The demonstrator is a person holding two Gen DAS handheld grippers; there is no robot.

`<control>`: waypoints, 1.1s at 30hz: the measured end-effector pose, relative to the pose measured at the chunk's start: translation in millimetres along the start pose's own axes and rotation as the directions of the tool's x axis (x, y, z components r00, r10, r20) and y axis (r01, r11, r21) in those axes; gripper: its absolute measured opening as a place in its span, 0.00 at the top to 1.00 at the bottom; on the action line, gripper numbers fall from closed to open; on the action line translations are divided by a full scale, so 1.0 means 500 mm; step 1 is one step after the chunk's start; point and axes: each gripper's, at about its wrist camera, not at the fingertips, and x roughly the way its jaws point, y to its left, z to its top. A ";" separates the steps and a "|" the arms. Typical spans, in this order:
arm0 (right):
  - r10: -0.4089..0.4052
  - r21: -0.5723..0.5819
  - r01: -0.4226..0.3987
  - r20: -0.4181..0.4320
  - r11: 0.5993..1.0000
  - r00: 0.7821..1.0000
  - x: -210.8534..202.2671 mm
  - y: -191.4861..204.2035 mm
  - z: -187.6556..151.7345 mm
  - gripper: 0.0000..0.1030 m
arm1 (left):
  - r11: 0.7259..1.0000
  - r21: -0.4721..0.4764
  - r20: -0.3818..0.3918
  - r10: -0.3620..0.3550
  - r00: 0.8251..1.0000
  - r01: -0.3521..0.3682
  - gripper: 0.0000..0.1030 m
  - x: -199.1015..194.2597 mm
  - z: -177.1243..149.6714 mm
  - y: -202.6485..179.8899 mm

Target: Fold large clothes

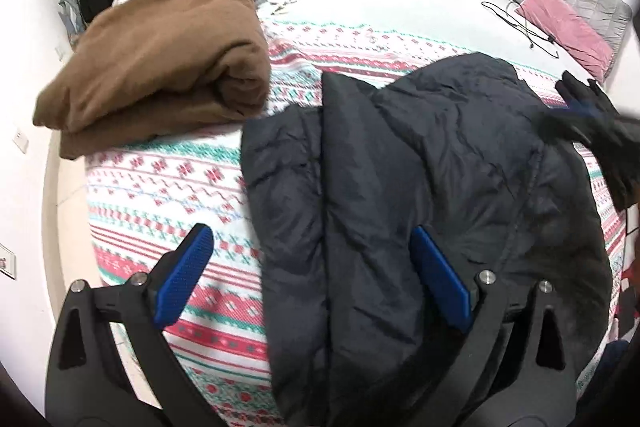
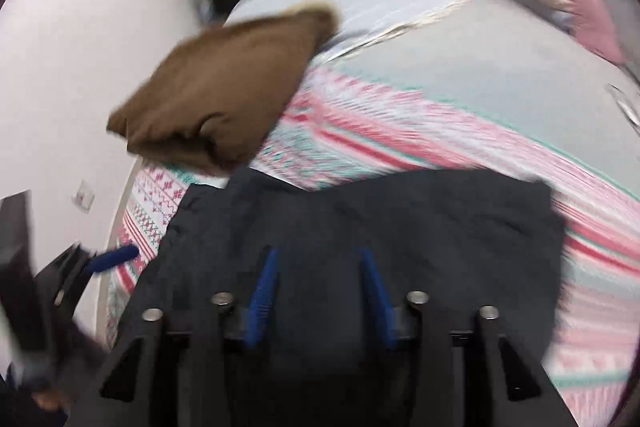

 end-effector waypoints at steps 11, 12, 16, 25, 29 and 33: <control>-0.025 0.082 0.023 0.020 0.996 0.999 -0.011 -0.078 -0.130 0.48 | 0.992 0.001 0.011 0.129 0.992 -0.129 0.03 0.065 0.114 -0.008; -0.031 0.060 0.030 0.015 0.998 0.999 -0.006 -0.071 -0.128 0.45 | 0.990 -0.025 0.007 0.141 0.990 -0.141 0.03 0.071 0.119 0.003; -0.035 0.026 0.036 -0.019 0.999 0.999 0.023 -0.061 -0.129 0.44 | 0.983 -0.046 -0.021 0.176 0.984 -0.177 0.03 0.105 0.114 0.012; -0.039 0.002 0.040 -0.093 0.999 0.995 0.087 -0.058 -0.126 0.44 | 0.990 -0.081 -0.033 0.117 0.993 -0.119 0.03 0.131 0.094 0.018; -0.064 -0.005 0.064 -0.068 0.998 0.996 0.079 -0.045 -0.130 0.44 | 0.986 -0.050 -0.013 0.159 0.987 -0.160 0.03 0.122 0.089 0.004; -0.083 -0.001 0.084 -0.045 0.997 0.995 0.069 -0.038 -0.137 0.43 | 0.985 -0.050 -0.008 0.164 0.986 -0.165 0.03 0.111 0.084 0.007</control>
